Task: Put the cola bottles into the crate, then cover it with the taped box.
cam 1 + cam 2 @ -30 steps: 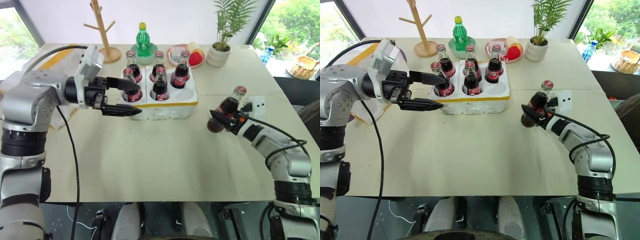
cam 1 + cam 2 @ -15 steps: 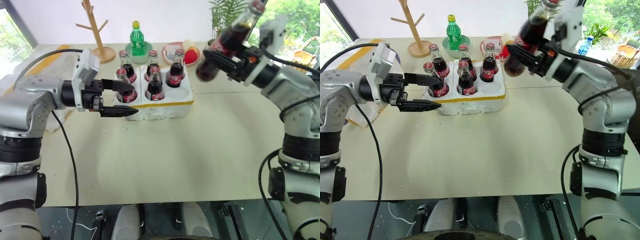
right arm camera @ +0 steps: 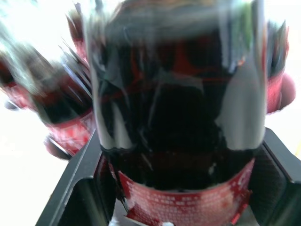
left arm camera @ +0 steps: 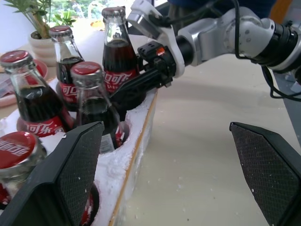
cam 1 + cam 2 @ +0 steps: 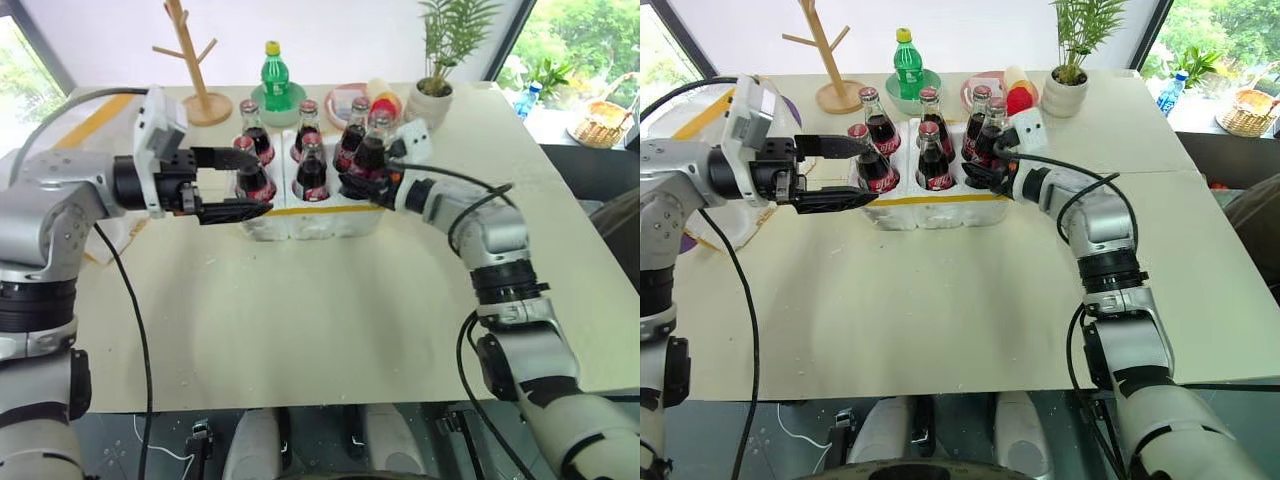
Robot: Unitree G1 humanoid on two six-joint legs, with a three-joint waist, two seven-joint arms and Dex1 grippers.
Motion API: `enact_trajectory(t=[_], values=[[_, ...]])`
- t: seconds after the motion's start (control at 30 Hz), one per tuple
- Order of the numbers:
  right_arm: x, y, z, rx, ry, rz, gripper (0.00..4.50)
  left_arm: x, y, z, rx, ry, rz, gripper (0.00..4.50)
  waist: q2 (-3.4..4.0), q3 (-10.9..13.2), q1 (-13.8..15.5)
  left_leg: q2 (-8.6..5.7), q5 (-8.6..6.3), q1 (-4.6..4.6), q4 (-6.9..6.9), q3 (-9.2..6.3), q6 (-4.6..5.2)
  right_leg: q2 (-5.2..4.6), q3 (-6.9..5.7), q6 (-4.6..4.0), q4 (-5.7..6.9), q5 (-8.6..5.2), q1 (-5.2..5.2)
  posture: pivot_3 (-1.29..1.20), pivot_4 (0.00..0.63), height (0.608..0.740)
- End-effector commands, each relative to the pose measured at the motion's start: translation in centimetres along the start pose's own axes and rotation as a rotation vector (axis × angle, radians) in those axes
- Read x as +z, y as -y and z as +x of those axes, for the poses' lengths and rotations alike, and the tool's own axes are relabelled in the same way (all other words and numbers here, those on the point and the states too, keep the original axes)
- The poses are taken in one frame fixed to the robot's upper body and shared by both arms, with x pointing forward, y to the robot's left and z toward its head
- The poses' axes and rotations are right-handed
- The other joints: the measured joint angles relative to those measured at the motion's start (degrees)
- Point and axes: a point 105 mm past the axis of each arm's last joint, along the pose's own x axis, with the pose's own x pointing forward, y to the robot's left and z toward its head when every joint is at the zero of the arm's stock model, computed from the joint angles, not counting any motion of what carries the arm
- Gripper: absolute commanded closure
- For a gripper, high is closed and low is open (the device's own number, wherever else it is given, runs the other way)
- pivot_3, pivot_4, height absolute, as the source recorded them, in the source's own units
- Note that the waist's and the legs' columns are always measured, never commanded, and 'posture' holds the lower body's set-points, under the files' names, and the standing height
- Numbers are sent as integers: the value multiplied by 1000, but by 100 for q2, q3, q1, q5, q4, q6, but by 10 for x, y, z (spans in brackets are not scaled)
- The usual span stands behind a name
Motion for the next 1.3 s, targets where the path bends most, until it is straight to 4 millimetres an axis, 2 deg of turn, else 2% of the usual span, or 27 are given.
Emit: enact_trajectory(t=[0.03,0.07,0.1,0.17,0.27,0.37,0.43,0.47,0.53,0.6,0.7,0.87,0.97,1.13,1.3], values=[[0,3,3,-26,-6,-46,642,10,3,-5,10,25,45,0,0,0,-3,0,0,0,0,0,0,-1,0,0,0,0,0,0,150,740],[0,3,3,-30,-8,-49,241,10,3,-6,10,23,45,0,-1,-1,-4,0,-2,4,1,0,3,-2,2,0,3,0,1,0,150,740],[3,3,1,-29,-3,-56,53,9,4,-6,13,17,45,0,-2,-2,-3,0,-3,4,1,0,5,-2,1,0,3,0,3,0,150,740],[12,0,-7,-11,21,-74,53,8,5,-11,27,1,47,0,-2,-2,-2,0,-4,8,2,0,7,-4,1,0,7,1,6,0,150,740],[37,-6,-36,63,69,-103,53,8,9,-31,83,-27,42,0,0,0,21,3,-4,4,1,-9,6,-6,1,0,8,0,1,0,150,740],[62,-7,-77,128,81,-144,53,6,14,-60,188,-81,42,0,3,3,25,5,-4,-5,-7,-13,6,-9,1,0,-3,0,-7,0,150,740],[77,-4,-108,145,72,-181,53,7,17,-87,289,-133,48,0,2,4,23,5,-8,-5,-11,-13,13,-12,1,3,-10,-3,-7,0,150,740],[81,-4,-116,150,67,-191,53,7,18,-96,321,-149,51,0,1,4,24,7,-13,-4,-13,-12,20,-13,0,3,-15,-3,-7,0,150,740],[89,-4,-134,163,52,-218,53,5,15,-126,444,-230,86,0,0,3,6,5,-15,3,-14,-11,23,-11,-2,2,-15,-4,-2,0,150,740],[94,-4,-148,179,37,-223,53,1,13,-172,599,-345,69,0,-4,0,7,6,-15,11,-16,-6,23,-11,-1,0,-14,-4,-1,0,150,740],[94,-13,-155,242,23,-256,53,-9,16,-230,750,-510,9,0,5,7,-24,6,-9,17,-26,11,11,-17,3,-23,-7,-11,-12,0,150,740],[99,-37,-155,392,60,-309,53,-54,16,-290,861,-773,-109,0,7,5,20,6,-3,25,-66,17,0,-21,0,-35,-13,-18,-22,0,150,740],[102,-43,-154,428,73,-320,53,-63,6,-304,900,-806,-151,0,0,2,57,13,-1,17,-72,16,-4,-24,-4,-39,-12,-20,-32,0,150,740],[102,-48,-149,450,83,-337,53,-75,-16,-293,859,-807,-189,0,-11,-2,51,7,-1,6,-72,22,-4,-38,-4,-39,-14,-19,-40,0,150,740],[101,-51,-150,440,101,-338,53,-83,-33,-275,810,-777,-317,0,-16,-3,31,0,-1,-2,-72,41,-3,-21,-5,-21,-9,-9,-48,0,150,740]])
